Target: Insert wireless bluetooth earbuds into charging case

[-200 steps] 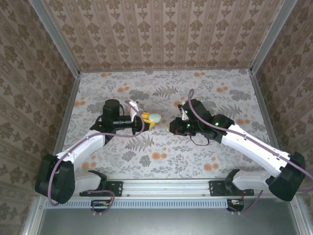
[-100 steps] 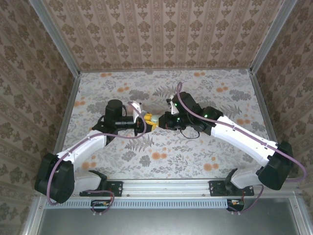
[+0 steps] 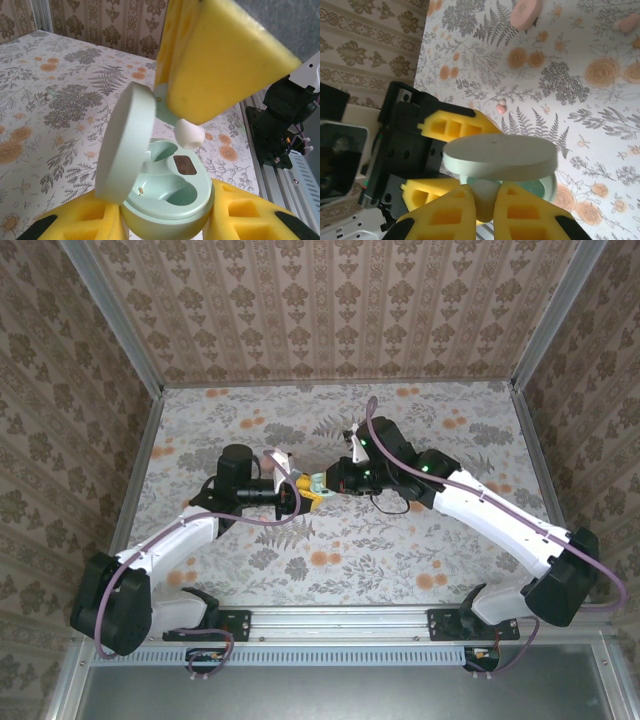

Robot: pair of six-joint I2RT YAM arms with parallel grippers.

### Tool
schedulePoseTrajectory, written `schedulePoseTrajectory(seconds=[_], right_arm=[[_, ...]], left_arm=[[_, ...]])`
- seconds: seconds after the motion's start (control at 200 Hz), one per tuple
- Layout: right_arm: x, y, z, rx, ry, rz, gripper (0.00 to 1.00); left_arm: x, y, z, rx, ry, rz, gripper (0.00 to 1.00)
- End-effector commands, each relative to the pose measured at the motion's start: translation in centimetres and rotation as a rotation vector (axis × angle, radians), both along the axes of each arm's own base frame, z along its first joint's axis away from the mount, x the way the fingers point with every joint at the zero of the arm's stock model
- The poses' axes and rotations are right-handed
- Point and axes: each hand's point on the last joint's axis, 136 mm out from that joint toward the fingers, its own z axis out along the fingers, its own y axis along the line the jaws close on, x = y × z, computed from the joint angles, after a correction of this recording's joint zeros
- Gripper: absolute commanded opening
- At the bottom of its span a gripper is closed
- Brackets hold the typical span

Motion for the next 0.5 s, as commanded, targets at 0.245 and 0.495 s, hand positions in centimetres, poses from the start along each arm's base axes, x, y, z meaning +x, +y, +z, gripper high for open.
schedulePoseTrajectory(seconds=[0.245, 0.495], right_arm=[[-0.9, 0.0, -1.7, -0.085, 0.032, 0.060, 0.10], [-1.3, 0.7, -1.6, -0.102, 0.027, 0.097, 0.11]], left_arm=[[-0.8, -0.1, 1.9, -0.033, -0.065, -0.033, 0.02], [-0.6, -0.2, 2.0, -0.034, -0.067, -0.032, 0.02]])
